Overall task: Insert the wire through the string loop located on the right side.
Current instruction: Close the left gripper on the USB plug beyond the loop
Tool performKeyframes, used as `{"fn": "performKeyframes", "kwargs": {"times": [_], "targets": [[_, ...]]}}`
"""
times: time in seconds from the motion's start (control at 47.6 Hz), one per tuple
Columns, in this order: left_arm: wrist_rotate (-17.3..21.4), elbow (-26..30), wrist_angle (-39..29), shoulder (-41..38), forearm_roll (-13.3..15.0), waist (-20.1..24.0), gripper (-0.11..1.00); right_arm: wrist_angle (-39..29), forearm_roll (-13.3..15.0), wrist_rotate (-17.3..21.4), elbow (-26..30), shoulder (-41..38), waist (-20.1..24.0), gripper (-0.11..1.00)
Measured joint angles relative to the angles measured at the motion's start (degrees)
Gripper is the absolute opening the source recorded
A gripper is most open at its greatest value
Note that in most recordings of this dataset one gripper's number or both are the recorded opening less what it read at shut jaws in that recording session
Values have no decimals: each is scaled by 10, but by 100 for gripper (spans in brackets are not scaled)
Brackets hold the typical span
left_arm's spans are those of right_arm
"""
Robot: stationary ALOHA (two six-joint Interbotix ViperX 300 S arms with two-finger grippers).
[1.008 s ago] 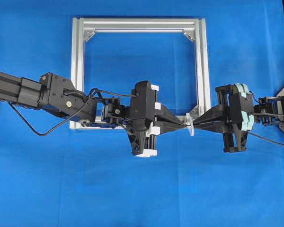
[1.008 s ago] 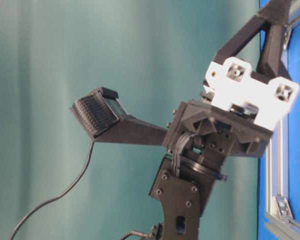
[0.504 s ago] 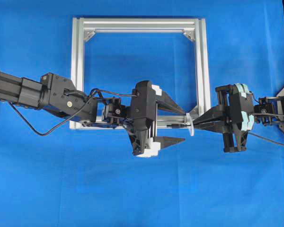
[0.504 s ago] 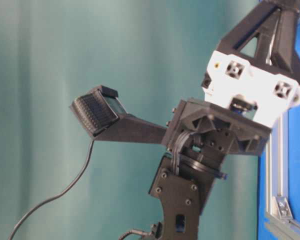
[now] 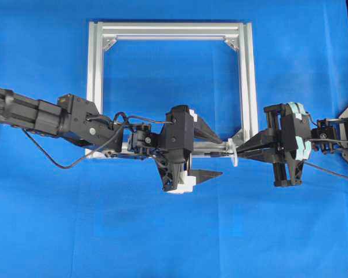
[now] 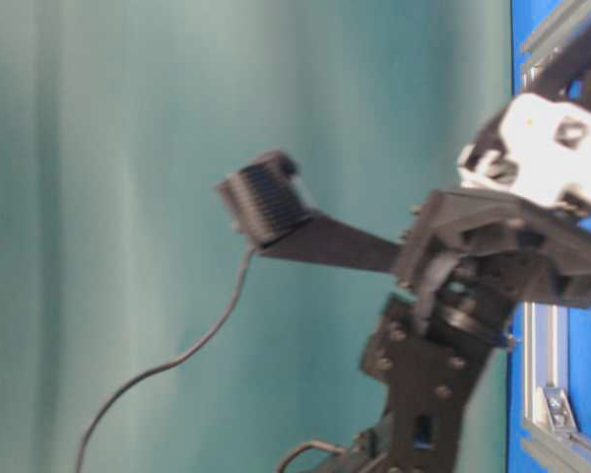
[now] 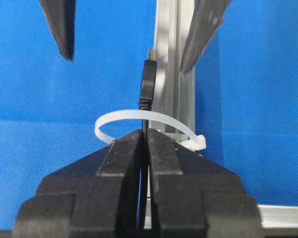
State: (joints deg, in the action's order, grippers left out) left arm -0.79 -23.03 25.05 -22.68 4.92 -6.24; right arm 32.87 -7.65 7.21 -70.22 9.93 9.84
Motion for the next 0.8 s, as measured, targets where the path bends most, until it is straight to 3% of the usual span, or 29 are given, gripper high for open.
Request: {"fn": "performKeyframes", "kwargs": {"times": [0.798], "targets": [[0, 2, 0, -19, 0, 5, 89, 0, 0, 0, 0, 0, 0, -3]]}}
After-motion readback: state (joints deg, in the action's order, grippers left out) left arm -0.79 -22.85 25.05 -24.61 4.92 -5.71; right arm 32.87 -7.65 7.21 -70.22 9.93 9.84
